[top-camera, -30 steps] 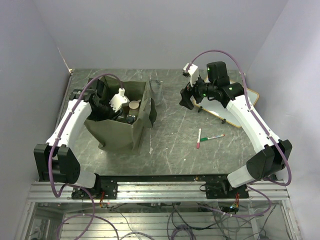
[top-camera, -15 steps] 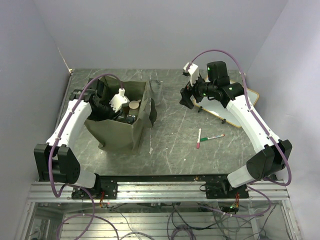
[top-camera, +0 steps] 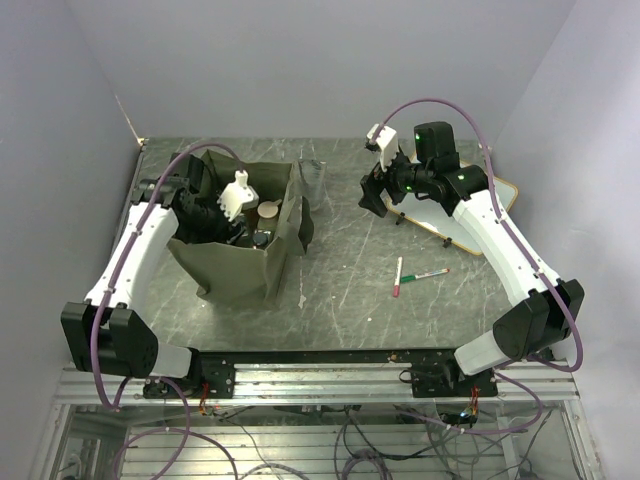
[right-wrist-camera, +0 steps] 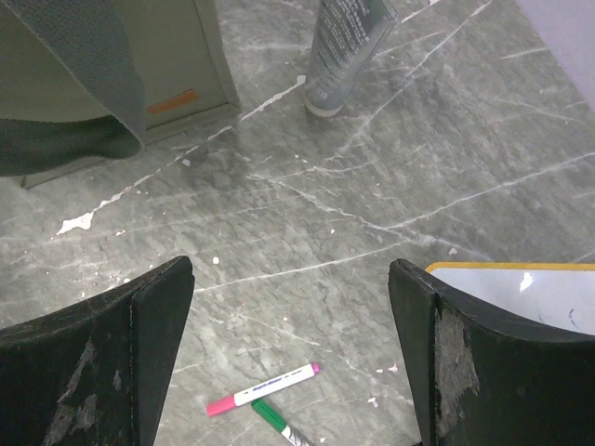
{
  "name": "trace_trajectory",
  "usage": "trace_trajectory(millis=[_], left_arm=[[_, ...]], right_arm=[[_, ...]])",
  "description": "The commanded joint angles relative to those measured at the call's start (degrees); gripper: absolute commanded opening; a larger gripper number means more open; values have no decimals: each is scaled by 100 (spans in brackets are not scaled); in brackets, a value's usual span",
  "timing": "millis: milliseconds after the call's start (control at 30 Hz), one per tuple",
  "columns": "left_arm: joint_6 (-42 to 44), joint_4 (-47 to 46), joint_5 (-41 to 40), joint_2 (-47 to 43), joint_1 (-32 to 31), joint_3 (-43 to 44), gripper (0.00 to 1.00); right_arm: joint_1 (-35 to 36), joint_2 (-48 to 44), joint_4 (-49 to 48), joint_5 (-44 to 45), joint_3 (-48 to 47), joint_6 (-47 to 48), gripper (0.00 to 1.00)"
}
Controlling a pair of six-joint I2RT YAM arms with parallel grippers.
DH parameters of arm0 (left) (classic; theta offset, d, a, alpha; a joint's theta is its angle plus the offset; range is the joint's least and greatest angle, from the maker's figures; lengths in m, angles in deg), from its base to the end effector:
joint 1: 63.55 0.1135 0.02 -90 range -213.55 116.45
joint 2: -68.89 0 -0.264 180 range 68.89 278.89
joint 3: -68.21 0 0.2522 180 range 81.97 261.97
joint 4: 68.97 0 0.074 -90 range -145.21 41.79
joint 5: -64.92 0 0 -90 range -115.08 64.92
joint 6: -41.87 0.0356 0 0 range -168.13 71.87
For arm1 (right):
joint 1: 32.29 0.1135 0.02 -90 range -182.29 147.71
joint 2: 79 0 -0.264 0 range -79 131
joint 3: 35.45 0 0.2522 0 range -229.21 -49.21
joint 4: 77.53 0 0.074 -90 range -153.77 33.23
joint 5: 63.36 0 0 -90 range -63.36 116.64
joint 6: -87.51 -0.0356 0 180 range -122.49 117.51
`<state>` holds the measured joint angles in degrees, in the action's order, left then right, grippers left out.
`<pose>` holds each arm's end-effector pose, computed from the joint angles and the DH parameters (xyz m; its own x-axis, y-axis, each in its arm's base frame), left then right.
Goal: Place the personal care products into the canvas bag
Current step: Place the care product in the canvas bag.
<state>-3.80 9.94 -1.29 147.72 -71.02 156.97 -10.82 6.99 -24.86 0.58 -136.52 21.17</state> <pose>0.2515 -0.0475 0.3165 -0.4787 0.7077 -0.5197 0.8345 0.5507 -0.0187 0.3005 0.1350 0.3778 -0.2580 -0.4889 -0.8333 -0.8257 0.5594 -0.0725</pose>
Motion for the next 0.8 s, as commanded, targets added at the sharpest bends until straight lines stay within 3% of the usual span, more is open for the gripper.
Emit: trace_trajectory(millis=[0,367,767], left_arm=[[39,142,186,-118,-1,348,80],[-43,282,196,-131,-1,1504,87],[-1610,-600,234,-152,37,2809,87]], right_arm=[[25,-80,-177,57,-94,10,86],[23,208,-387,77,-457,-214,86],[15,1384,-972,-119,-1392,-416,86]])
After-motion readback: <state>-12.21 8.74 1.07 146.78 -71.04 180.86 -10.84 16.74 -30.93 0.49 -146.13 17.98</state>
